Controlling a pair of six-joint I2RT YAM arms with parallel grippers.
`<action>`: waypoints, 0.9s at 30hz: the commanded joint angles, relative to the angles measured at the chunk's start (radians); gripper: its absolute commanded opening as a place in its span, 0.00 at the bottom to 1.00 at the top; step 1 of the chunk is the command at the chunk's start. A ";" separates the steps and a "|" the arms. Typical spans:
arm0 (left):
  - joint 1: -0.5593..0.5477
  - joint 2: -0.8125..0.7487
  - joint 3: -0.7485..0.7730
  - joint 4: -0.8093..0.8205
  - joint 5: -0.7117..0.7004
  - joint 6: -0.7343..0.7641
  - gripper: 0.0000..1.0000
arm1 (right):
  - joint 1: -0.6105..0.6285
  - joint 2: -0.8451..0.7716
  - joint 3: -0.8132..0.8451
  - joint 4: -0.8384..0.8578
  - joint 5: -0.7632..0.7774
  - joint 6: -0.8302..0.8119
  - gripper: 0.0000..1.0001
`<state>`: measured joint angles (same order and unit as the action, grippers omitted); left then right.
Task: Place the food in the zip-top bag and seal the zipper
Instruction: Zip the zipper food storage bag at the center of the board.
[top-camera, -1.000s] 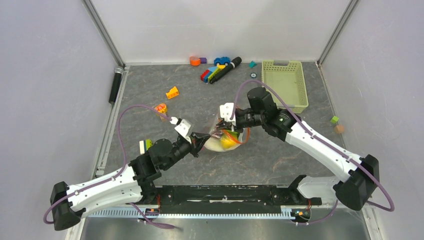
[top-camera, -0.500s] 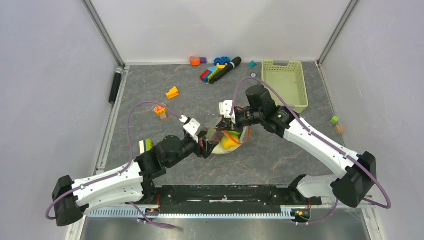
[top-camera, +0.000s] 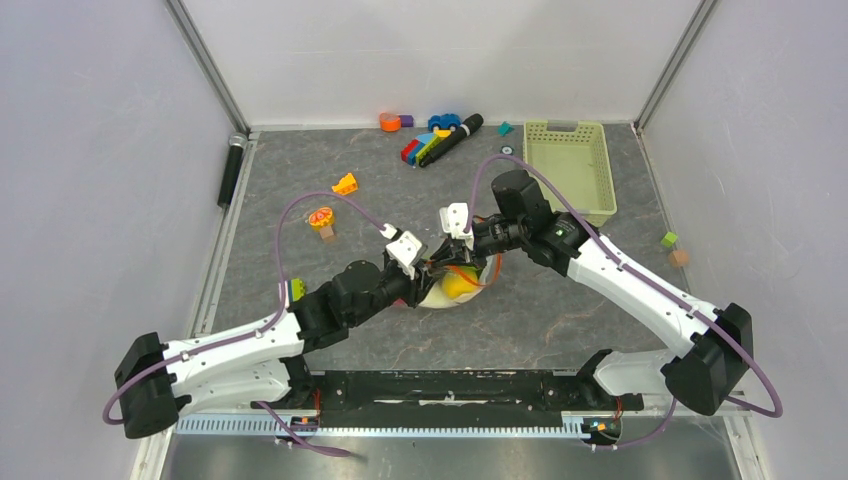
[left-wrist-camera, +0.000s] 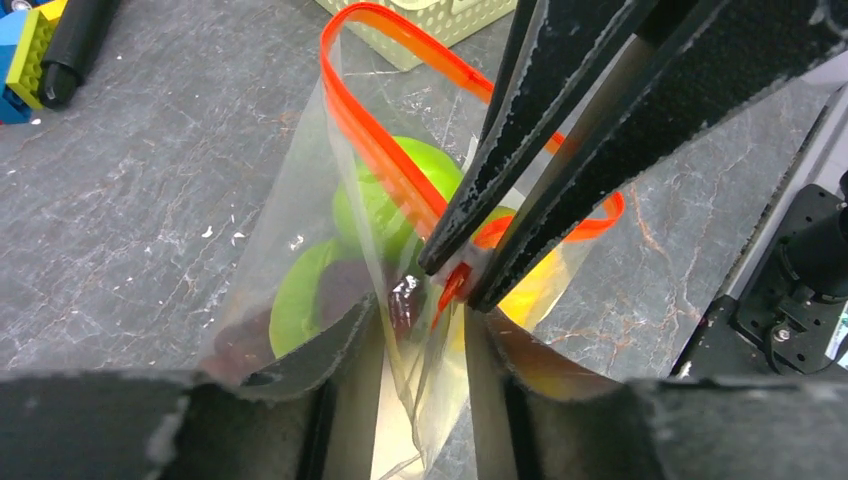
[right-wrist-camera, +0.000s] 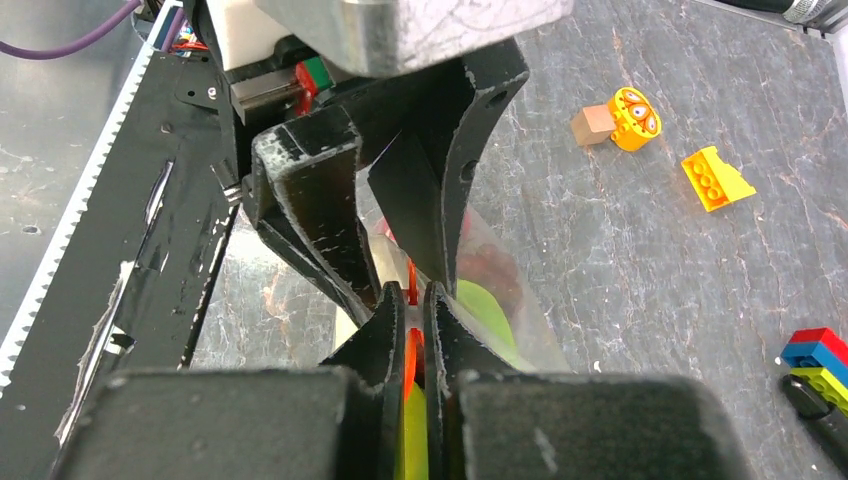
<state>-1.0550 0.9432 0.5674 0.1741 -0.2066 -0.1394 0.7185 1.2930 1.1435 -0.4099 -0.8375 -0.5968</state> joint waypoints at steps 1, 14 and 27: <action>0.003 0.015 0.037 0.093 0.008 0.058 0.28 | 0.006 -0.025 0.034 0.010 -0.038 -0.017 0.00; 0.003 -0.138 -0.100 0.177 -0.071 0.055 0.02 | 0.006 -0.020 0.037 -0.034 0.112 -0.058 0.00; 0.004 -0.167 -0.124 0.165 -0.099 0.039 0.02 | 0.007 -0.001 0.052 -0.032 0.074 -0.042 0.00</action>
<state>-1.0561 0.7910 0.4438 0.2893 -0.2367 -0.1070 0.7380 1.2934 1.1446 -0.4244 -0.7841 -0.6411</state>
